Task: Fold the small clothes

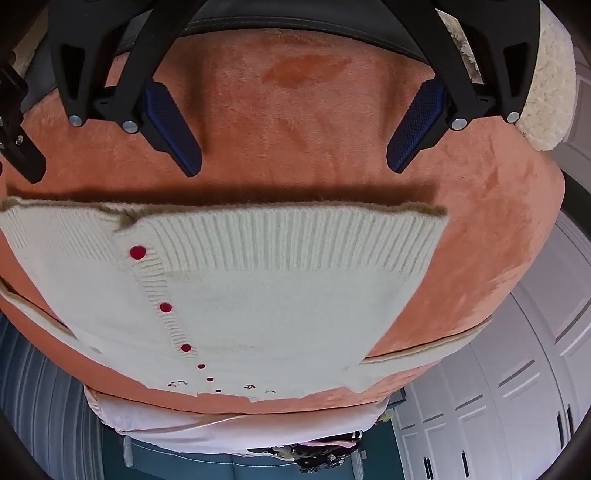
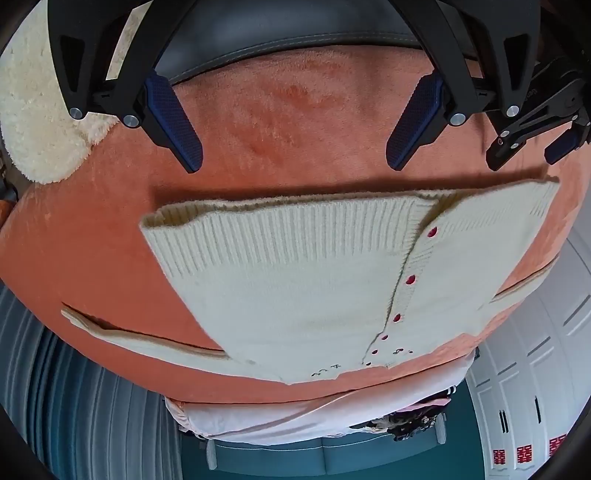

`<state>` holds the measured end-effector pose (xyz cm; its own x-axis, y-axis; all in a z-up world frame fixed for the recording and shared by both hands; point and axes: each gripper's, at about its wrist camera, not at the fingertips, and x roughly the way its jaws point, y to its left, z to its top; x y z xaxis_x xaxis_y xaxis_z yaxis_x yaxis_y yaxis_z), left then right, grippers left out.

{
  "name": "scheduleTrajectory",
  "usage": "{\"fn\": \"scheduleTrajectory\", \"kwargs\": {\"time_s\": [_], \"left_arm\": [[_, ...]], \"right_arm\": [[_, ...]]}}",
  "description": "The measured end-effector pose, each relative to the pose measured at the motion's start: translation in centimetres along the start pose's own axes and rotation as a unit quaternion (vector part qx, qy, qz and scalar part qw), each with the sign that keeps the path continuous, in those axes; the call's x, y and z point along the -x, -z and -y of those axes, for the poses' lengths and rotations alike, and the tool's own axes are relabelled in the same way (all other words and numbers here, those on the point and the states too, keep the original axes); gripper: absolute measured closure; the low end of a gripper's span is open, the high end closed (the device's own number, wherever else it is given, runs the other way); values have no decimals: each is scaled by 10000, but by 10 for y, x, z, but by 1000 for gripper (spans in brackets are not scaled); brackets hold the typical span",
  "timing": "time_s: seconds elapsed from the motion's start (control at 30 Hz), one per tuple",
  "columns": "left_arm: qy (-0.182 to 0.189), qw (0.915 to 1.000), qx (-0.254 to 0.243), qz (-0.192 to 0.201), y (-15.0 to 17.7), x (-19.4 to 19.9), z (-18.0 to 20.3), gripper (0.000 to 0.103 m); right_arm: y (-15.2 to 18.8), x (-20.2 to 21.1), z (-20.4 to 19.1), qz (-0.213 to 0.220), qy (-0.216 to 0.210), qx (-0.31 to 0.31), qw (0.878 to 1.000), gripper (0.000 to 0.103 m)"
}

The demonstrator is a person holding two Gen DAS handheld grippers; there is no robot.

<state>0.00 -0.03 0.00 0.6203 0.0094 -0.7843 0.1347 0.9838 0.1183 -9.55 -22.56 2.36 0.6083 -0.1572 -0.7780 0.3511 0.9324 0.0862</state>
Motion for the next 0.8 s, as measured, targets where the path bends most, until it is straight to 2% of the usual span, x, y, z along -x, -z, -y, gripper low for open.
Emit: {"fn": "scheduleTrajectory", "kwargs": {"time_s": [0.3,0.33,0.8], "left_arm": [[8,10000,-34,-9,-1,-3,9,5],[83,10000,21,14,0,0,1,5],[80,10000,18,33,4,0,1,5]], "right_arm": [[4,1,-8,24,33,168,9999,5],[4,0,-7,10,31,174,9998,5],[5,-2,-12,-38,105,229,9997,5]]}}
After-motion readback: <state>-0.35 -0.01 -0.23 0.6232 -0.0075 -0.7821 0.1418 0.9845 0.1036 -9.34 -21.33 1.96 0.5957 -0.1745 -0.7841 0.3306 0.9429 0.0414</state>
